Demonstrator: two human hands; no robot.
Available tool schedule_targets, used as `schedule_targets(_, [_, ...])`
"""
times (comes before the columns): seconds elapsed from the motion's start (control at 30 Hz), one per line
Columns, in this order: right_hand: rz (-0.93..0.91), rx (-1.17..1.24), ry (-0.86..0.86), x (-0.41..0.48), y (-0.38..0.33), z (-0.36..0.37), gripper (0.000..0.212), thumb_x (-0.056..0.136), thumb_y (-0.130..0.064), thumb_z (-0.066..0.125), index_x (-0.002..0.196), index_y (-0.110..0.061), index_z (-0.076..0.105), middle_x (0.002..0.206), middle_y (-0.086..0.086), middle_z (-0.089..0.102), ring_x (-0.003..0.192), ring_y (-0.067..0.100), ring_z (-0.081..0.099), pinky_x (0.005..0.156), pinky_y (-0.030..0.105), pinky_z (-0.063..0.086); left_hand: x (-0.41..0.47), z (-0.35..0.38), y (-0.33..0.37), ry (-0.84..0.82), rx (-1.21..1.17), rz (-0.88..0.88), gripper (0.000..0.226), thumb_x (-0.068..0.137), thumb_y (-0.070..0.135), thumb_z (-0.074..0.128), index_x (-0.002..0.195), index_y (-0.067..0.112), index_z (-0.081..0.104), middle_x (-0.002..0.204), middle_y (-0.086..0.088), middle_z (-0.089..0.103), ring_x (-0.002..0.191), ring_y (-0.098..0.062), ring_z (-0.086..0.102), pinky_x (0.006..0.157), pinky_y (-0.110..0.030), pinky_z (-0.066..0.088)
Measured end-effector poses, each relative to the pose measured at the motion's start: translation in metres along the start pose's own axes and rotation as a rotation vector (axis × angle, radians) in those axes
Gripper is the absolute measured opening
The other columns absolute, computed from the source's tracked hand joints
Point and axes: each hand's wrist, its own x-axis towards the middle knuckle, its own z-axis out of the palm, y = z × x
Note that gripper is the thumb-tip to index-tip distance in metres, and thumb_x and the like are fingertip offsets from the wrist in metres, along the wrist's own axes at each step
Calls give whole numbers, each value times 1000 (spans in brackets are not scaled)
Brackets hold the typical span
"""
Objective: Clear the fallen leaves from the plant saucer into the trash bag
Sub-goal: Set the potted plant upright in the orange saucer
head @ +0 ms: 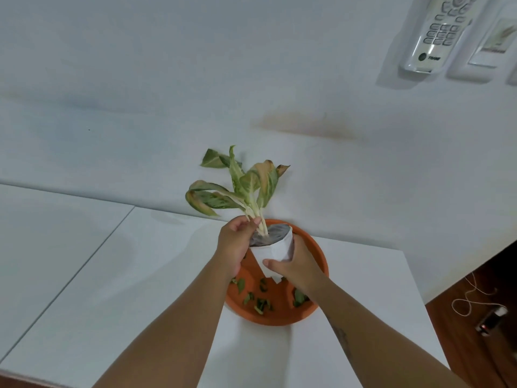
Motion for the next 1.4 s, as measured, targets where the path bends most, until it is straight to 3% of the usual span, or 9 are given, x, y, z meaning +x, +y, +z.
schedule_targets(0.23, [-67,53,40,-1,-1,0,61,65,-11,84,113,-38,56,109,-16,68,96,-8,63,72,4,47,5,7,6,-81,89,55,23,82,24,75,102,11,74,97,0,77,88,-9,70,70,-15,49])
schedule_targets(0.33, [-70,101,78,-5,2,3,61,67,-3,83,103,-41,50,100,-18,65,84,-7,64,68,11,54,8,6,4,-117,148,72,19,78,24,79,95,16,76,94,-1,78,92,-14,71,81,-23,53])
schedule_targets(0.43, [-79,114,99,-6,7,8,63,67,3,80,102,-42,51,91,-17,66,78,12,67,66,29,58,9,5,3,-134,204,97,16,78,23,79,93,19,77,94,4,77,88,-5,69,71,-9,47])
schedule_targets(0.53, [-69,111,129,-6,8,13,68,63,-6,84,110,-42,50,100,-21,65,87,-1,64,68,12,53,10,3,1,-159,174,76,20,79,17,78,99,14,77,96,2,77,83,-1,70,64,-2,45])
schedule_targets(0.67, [-18,106,141,-7,11,17,73,61,-17,87,122,-27,49,104,-14,65,88,-2,61,64,6,45,9,-2,-5,-187,171,104,29,79,15,78,108,11,74,106,1,75,98,-7,70,75,-8,51])
schedule_targets(0.87, [-61,99,163,-13,5,18,63,65,-11,85,100,-47,46,100,-31,56,93,-7,57,76,8,46,4,-10,-14,-140,158,119,34,80,13,77,113,13,69,105,5,72,83,3,68,66,-8,50])
schedule_targets(1.07, [-57,242,99,-24,-3,6,51,73,-10,81,98,-43,51,99,-28,59,82,-27,55,64,-3,43,3,-18,-30,-71,276,68,32,81,27,71,113,28,67,105,7,72,97,-15,67,86,-36,56])
schedule_targets(1.2, [-2,361,127,-24,-5,3,30,87,-21,70,104,-41,56,99,-25,66,87,-12,62,67,3,48,2,-20,-34,-58,249,4,31,80,32,71,111,30,68,106,4,74,96,-17,68,88,-38,57])
schedule_targets(1.4, [116,454,209,-15,3,8,20,91,-22,62,106,-35,65,105,-5,74,102,15,69,92,38,57,5,-21,-37,-47,167,-77,41,69,45,72,107,29,72,99,6,77,96,-19,72,88,-45,59])
